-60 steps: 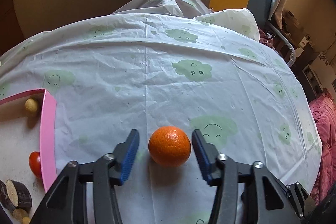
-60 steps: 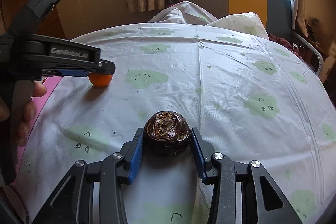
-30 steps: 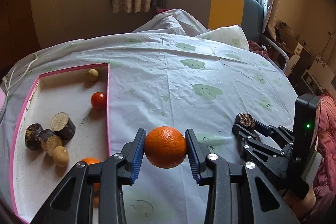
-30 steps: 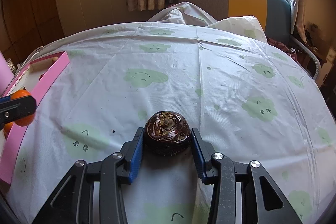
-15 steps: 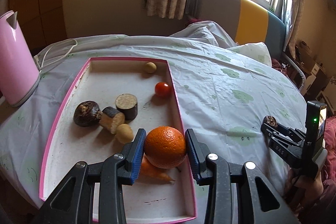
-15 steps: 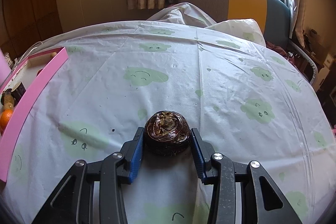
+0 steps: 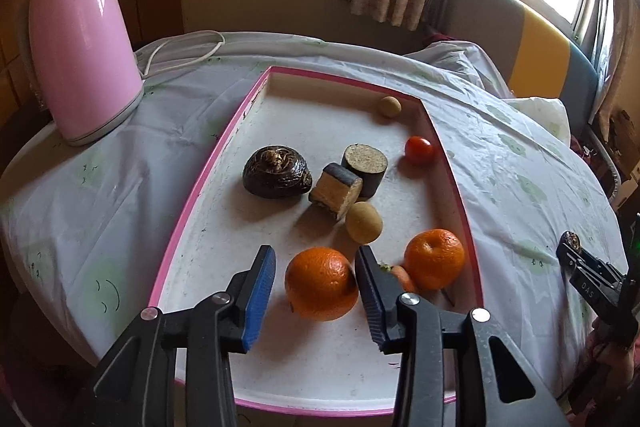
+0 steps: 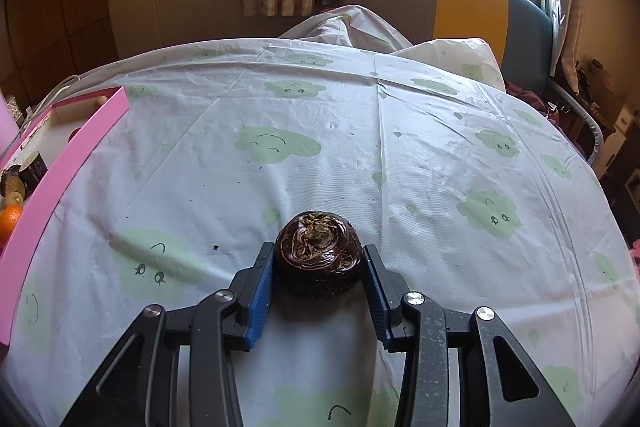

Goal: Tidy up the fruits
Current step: 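Lower the taro into the tray with the right gripper and release it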

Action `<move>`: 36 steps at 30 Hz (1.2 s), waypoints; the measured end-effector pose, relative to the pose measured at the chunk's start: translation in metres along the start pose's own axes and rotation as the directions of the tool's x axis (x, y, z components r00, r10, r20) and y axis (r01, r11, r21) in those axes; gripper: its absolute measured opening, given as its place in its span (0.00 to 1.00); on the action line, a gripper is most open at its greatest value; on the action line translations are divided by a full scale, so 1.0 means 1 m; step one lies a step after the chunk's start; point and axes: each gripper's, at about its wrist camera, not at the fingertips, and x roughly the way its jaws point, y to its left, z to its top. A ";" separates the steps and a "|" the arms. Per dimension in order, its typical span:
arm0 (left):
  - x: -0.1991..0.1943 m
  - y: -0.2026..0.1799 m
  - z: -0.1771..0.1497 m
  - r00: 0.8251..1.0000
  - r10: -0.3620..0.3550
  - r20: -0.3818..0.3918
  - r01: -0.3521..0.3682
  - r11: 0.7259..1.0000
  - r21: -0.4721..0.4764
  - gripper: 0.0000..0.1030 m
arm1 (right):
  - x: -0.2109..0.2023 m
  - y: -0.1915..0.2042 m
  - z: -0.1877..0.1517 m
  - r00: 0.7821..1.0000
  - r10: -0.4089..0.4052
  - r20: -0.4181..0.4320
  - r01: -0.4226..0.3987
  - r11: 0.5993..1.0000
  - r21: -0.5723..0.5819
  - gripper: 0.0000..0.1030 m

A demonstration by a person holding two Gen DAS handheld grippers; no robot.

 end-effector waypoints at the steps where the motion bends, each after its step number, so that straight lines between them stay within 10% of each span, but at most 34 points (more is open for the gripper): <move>1: -0.001 0.000 0.000 1.000 -0.003 0.000 0.003 1.000 -0.003 0.42 | 0.000 0.000 0.000 1.000 -0.001 -0.001 0.001 1.000 -0.002 0.41; 10: -0.016 -0.004 0.001 0.999 0.007 0.049 -0.008 1.000 0.023 0.45 | -0.017 0.022 0.018 0.995 0.093 0.026 -0.092 0.995 -0.030 0.41; 22: -0.027 0.006 -0.001 0.997 0.029 0.073 -0.029 1.000 -0.001 0.45 | -0.047 0.164 0.068 0.906 0.424 0.014 -0.408 0.879 -0.247 0.41; 36: -0.031 0.017 -0.002 0.996 0.048 0.075 -0.046 0.999 -0.028 0.45 | -0.017 0.229 0.062 0.905 0.416 -0.093 -0.422 0.846 -0.325 0.41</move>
